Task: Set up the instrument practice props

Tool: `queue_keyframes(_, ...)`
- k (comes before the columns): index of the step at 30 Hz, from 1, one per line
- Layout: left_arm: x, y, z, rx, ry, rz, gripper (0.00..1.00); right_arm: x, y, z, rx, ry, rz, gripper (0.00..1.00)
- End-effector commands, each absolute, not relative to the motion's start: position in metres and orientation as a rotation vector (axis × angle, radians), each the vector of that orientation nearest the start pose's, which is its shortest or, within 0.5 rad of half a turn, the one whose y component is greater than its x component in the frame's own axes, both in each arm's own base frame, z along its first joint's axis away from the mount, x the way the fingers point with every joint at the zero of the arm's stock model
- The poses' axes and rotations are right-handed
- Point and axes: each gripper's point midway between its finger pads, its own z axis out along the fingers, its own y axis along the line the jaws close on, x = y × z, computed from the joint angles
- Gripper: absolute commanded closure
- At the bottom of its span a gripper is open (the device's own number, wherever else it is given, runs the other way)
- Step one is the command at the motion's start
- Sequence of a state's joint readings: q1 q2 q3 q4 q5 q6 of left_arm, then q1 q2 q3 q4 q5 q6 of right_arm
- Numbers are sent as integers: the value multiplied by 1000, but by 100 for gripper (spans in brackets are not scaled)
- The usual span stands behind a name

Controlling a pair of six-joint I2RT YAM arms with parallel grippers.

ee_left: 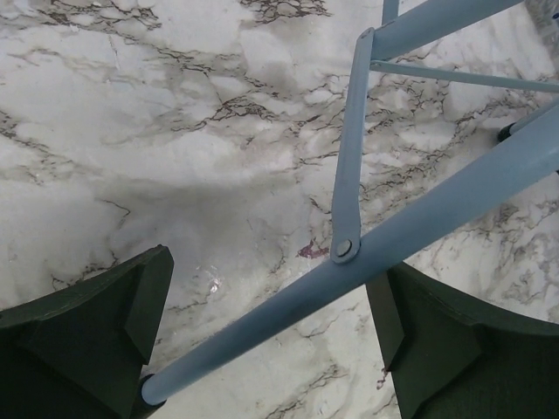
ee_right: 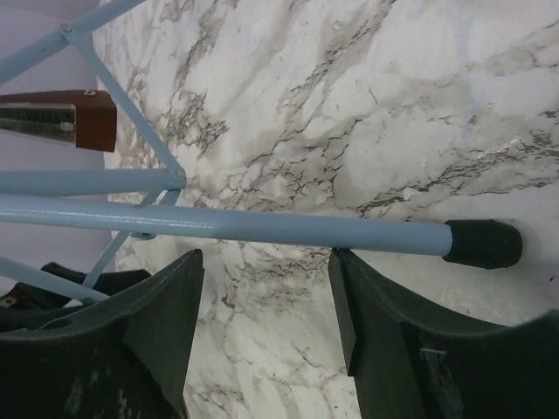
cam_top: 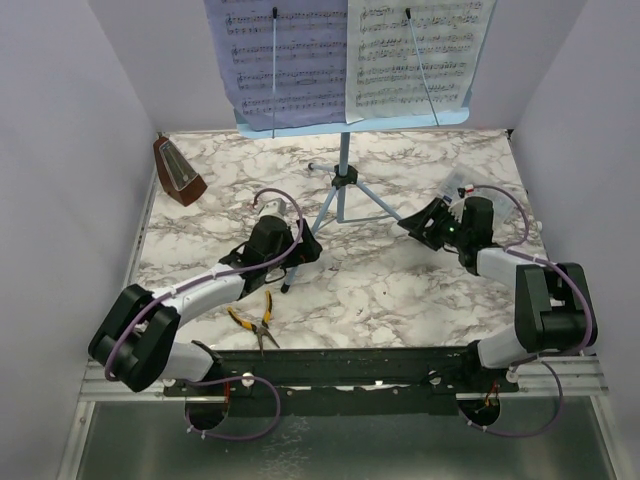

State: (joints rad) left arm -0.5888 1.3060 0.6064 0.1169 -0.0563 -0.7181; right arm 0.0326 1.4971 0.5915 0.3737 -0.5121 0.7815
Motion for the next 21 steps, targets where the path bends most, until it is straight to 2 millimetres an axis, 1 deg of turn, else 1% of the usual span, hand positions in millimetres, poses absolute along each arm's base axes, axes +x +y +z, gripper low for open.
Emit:
queue_keyframes(1,321,-225,104,-97,2156,-641,3,368,131,112,294,2083,1053,34)
queue_keyframes(3,324,-223,101,-99,2158,-616,6,364,130,118,240,2085,1024,34)
queue_keyframes(6,326,-223,97,-103,2162,-606,12,365,122,129,173,2077,931,30)
queue_keyframes(9,328,-223,93,-107,2164,-600,13,368,120,143,101,2044,889,25)
queue_keyframes(11,330,-225,92,-101,2165,-605,15,372,123,151,52,2018,901,19)
queue_keyframes(12,330,-226,92,-97,2168,-607,16,375,128,157,13,1999,928,18)
queue_keyframes(15,332,-230,91,-94,2170,-619,17,381,144,171,-110,1940,1037,17)
queue_keyframes(17,334,-233,90,-88,2172,-626,18,388,151,177,-165,1903,1061,17)
queue_keyframes(19,336,-235,88,-82,2179,-628,20,396,153,179,-169,1902,1046,17)
queue_keyframes(21,337,-239,88,-73,2184,-639,23,403,148,178,-91,1940,1019,17)
